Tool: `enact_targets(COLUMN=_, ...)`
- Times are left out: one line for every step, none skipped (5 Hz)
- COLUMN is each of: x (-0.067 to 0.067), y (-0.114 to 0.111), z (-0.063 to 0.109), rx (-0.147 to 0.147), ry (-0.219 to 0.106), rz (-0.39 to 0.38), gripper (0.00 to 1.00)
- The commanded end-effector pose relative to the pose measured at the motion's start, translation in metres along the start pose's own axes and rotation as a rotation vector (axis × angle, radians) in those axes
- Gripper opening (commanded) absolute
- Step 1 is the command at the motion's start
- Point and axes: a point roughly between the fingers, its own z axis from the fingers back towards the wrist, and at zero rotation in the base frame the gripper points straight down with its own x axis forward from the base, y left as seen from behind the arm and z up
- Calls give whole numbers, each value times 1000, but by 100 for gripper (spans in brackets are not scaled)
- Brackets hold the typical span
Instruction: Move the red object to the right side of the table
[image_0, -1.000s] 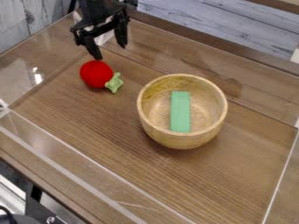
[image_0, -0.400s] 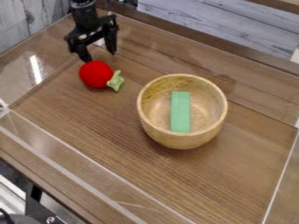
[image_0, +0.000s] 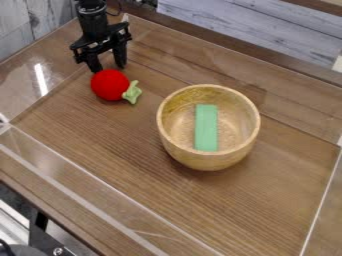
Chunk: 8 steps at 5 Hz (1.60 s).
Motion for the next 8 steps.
enact_targets(x=8, y=-5, z=52, rx=-53, ry=-50, rz=-7, gripper=0)
enact_targets(x=-4, y=-10, z=69, rx=-82, ry=-21, rz=3, gripper=0)
enact_targets(x=-17, y=-16, z=84, rx=-100, ry=6, rz=8, gripper=0)
enact_targets(x=-23, y=-9, z=67, rx=-89, ry=9, rz=-60, gripper=100)
enact_targets(x=-29, y=-4, z=53, rx=-80, ry=14, rz=-131, gripper=100)
enact_targets(x=-41, y=-10, z=75, rx=-101, ry=27, rz=-114, gripper=0)
enact_targets(x=-50, y=-13, z=70, rx=-98, ry=19, rz=-91, gripper=100)
enact_targets(x=-53, y=-13, z=59, rx=-95, ry=4, rz=-6, gripper=100)
